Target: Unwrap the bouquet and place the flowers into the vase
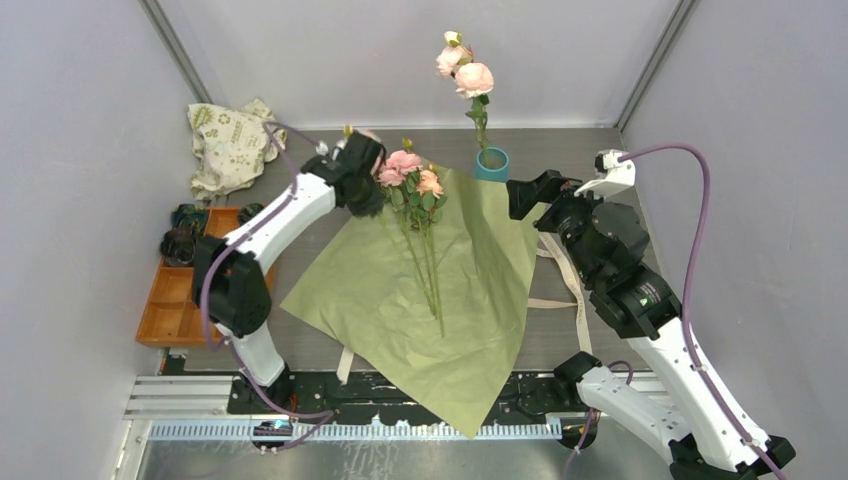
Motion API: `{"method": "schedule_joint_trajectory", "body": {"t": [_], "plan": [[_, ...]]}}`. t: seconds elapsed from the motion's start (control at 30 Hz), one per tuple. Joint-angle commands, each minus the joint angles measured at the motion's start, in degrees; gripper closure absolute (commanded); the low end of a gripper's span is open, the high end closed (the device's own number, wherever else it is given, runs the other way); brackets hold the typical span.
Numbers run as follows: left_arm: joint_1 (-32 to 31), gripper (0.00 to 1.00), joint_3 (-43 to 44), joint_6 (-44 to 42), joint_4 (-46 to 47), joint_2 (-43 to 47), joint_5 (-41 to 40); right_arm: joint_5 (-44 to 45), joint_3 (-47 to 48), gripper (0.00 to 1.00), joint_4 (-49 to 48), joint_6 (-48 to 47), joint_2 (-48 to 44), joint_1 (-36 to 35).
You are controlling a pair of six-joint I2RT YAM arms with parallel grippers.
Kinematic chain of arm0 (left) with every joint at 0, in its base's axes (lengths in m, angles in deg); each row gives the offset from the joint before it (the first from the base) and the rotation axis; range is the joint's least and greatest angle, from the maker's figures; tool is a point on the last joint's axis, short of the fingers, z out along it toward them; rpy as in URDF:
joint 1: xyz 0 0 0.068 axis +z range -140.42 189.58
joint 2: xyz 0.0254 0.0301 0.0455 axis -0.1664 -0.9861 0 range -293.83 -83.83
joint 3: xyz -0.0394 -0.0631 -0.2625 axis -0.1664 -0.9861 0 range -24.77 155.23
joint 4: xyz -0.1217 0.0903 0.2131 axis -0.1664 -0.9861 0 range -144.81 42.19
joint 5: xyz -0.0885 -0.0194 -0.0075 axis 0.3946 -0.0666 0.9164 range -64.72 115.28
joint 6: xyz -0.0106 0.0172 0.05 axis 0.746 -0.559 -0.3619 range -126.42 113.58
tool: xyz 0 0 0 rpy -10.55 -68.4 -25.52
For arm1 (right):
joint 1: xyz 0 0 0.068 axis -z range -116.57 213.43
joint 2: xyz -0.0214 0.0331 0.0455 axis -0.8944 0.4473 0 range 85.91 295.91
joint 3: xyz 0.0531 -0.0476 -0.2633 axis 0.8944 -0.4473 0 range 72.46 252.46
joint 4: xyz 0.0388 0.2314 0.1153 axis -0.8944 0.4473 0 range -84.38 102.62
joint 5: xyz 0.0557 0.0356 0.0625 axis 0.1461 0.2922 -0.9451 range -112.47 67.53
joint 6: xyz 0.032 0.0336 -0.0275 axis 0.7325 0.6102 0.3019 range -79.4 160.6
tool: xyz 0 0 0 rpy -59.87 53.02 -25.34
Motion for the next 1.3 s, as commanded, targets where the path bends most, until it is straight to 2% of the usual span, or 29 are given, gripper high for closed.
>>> {"method": "schedule_joint_trajectory", "body": {"t": [0.0, 0.13, 0.27, 0.4, 0.53, 0.63, 0.83, 1.0, 1.27], "plan": [[-1.22, 1.00, 13.63, -8.98, 2.27, 9.73, -8.99, 1.83, 1.48, 0.03, -1.66, -0.06, -1.82, -0.08], [-4.44, 1.00, 26.01, -19.21, 6.86, 9.73, -12.89, 2.23, 1.17, 0.03, -1.58, 0.03, -2.49, -0.08], [-8.25, 1.00, 34.04, -28.70, 16.47, 8.38, -13.51, 2.51, 0.71, 0.02, -1.41, 0.30, -3.09, -0.12], [-14.05, 1.00, 37.80, -41.49, 29.19, 5.80, -16.68, 2.61, 0.21, 0.02, -1.27, 0.56, -3.79, -0.13], [-19.56, 1.00, 36.28, -55.91, 47.92, 2.57, -18.43, 3.23, -0.41, 0.02, -1.04, 0.48, -4.87, -0.13], [-22.82, 1.00, 37.28, -65.96, 57.80, -1.75, -22.32, 3.93, -1.09, 0.02, -0.82, 0.47, -5.91, -0.13], [-24.83, 1.00, 40.00, -72.46, 71.31, -9.93, -25.66, 4.43, -1.32, 0.01, -0.33, 0.13, -6.81, -0.13], [-24.99, 1.00, 44.21, -73.46, 73.43, -14.25, -26.56, 4.51, -1.44, 0.01, 0.17, -0.27, -7.37, -0.10], [-25.00, 1.00, 44.69, -73.45, 74.25, -15.38, -27.31, 4.80, -1.93, 0.01, -0.34, -0.99, -6.96, -0.14]]}}
